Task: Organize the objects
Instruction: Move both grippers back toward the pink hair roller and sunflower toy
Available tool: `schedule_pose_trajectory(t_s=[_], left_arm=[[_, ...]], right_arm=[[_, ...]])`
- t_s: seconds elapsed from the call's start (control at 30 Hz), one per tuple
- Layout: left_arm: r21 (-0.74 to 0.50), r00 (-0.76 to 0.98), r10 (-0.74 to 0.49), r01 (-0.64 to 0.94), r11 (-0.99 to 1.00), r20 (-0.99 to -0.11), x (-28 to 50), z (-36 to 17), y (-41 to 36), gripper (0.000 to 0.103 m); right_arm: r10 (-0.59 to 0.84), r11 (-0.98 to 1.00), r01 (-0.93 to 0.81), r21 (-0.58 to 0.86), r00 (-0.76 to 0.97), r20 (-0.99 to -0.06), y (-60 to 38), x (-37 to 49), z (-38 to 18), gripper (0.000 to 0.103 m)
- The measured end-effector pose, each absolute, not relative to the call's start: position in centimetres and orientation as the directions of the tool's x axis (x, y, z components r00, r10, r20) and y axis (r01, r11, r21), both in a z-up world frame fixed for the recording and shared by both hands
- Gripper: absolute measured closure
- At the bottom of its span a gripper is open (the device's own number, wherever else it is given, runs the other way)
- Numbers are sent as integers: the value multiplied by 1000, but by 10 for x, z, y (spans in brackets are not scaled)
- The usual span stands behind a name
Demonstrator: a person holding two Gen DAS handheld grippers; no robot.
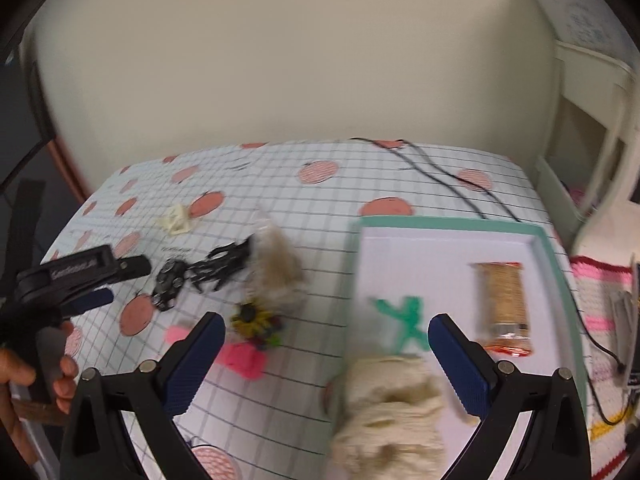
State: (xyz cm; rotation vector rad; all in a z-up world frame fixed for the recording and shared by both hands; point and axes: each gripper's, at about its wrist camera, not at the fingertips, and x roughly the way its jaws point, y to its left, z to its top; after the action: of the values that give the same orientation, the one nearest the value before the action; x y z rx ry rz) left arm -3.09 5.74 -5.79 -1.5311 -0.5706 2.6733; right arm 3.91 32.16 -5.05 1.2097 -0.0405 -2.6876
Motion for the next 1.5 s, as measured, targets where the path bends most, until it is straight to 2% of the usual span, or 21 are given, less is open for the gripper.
schedule_pose_trajectory(t_s=[0.2, 0.53, 1.17, 1.23, 1.3, 1.43, 1.5], left_arm=[[-314, -495, 169, 225, -923, -852, -37, -70, 24, 14], [-308, -450, 144, 317, -897, -881, -45, -90, 0, 14], [-157, -483, 68, 145, -977, -873, -67, -94, 31, 14], [-146, -480, 61, 142, -979, -875, -68, -98, 32, 16], [-141, -479, 59, 137, -980, -876, -70, -101, 33, 22], [-126, -487, 51, 121, -985, -872, -73, -105, 37, 24], [-119, -491, 50, 110, -987, -870, -74, -106, 40, 37]], right_arm=[[-237, -967, 226, 120, -618, -750, 288, 38, -58, 0], [-244, -956, 270, 110, -534, -810, 259, 27, -84, 0], [-255, -951, 281, 133, -460, -851, 247, 17, -108, 0], [-255, -951, 278, 135, -457, -852, 247, 16, -110, 0], [-259, -950, 279, 140, -457, -851, 247, 16, -109, 0], [-261, -950, 279, 143, -453, -852, 246, 16, -110, 0], [-262, -949, 282, 142, -450, -854, 245, 15, -111, 0]])
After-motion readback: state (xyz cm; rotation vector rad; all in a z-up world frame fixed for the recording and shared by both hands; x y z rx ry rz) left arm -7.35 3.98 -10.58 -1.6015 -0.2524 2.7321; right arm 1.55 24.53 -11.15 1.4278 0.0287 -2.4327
